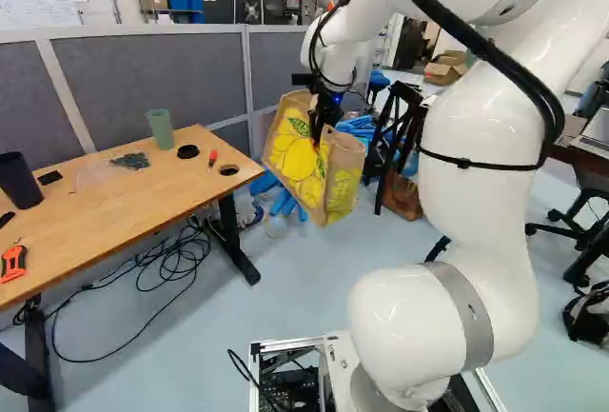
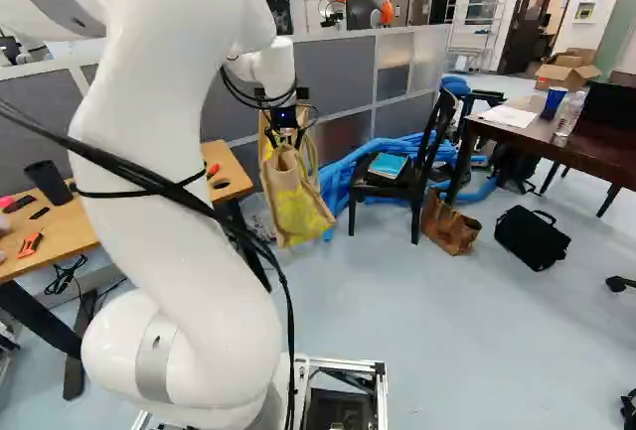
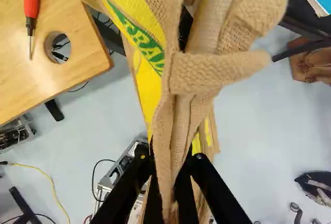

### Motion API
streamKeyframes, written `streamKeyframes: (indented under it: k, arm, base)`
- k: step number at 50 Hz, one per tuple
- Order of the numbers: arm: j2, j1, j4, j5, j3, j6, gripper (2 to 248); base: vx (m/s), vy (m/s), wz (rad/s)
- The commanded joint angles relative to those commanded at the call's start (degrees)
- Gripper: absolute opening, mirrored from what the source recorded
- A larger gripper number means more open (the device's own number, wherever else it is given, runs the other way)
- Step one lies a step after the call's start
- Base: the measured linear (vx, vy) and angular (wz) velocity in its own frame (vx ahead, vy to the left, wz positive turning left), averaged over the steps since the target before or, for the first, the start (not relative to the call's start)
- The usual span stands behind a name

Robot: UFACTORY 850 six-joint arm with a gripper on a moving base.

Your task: Pick up the bag on the ground and place it on the table

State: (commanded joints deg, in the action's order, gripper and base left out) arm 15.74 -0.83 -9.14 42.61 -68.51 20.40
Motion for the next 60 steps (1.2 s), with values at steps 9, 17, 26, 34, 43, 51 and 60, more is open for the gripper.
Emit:
streamKeyframes:
  k: [9,17,26,34,43,51,60]
  arm:
    - [-0.65,0.15,-0.20,1.63,-0.89,0.00,23]
    - [-0.99,0.29,-0.46,3.09,-1.97,0.00,23]
    - [-1.29,0.44,-0.78,4.73,-3.28,0.00,23]
    - [-1.50,0.57,-1.06,6.18,-4.51,0.00,23]
    - [-1.69,0.72,-1.38,7.82,-5.93,0.00,23]
    - [-1.82,0.84,-1.67,9.28,-7.25,0.00,23]
    - [-1.91,0.98,-1.98,10.91,-8.77,0.00,23]
  base:
    - [0.000,0.000,0.000]
    - [0.000,0.000,0.000]
    - [0.000,0.000,0.000]
    - [0.000,0.000,0.000]
    - [0.000,0.000,0.000]
    - [0.000,0.000,0.000]
    - [0.000,0.000,0.000]
